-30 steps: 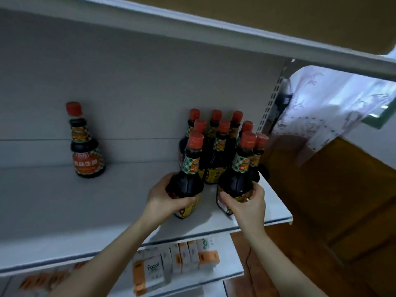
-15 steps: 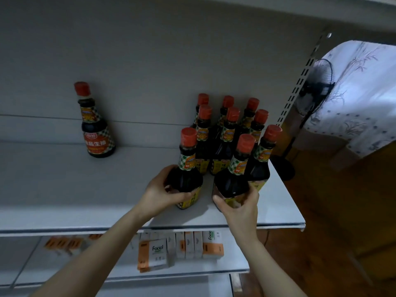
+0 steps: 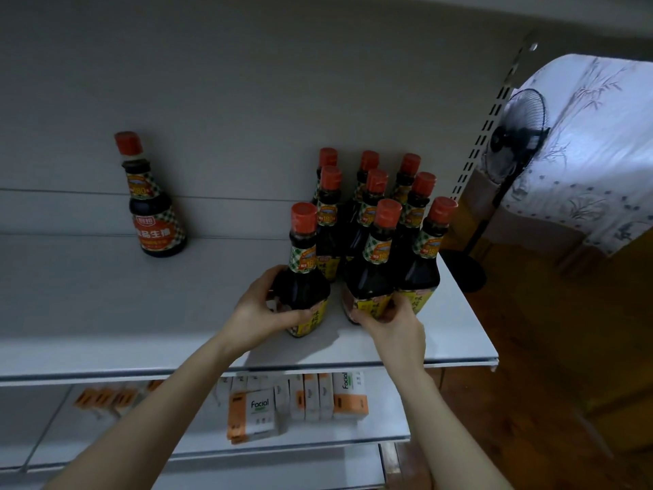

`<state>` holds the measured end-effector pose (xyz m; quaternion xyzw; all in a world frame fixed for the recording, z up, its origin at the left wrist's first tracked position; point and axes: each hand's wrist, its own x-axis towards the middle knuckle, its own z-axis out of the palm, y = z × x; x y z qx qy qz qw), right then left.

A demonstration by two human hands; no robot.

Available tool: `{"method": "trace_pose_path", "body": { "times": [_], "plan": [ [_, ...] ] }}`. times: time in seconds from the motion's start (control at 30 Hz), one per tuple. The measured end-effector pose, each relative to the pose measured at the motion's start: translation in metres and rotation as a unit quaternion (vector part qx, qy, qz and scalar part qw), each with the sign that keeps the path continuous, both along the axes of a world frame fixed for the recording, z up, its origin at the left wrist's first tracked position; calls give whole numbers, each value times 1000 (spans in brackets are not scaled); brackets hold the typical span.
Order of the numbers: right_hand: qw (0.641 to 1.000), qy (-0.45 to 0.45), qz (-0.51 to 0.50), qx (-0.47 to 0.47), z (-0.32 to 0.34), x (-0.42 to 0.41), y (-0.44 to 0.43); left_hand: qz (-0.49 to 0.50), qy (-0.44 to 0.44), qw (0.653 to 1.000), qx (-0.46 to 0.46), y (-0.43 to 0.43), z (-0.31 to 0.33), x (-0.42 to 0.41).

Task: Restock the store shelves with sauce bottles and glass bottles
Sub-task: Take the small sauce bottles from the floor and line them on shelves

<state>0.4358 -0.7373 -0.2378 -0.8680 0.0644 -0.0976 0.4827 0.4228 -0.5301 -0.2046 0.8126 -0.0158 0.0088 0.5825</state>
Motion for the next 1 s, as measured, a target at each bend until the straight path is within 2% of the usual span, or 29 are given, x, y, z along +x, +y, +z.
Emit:
{"method": "trace_pose_path", "body": {
  "times": [0.5, 0.73, 1.0],
  "plan": [
    [992, 32, -121, 18, -8, 6, 19, 2, 15, 1000, -7, 1, -1, 2],
    [994, 26, -104, 28, -9, 6, 14, 26, 29, 999, -12, -2, -7, 13],
    [993, -10, -70, 99, -10, -6, -11, 24, 12, 999, 18, -13, -4, 27]
  ]
}}
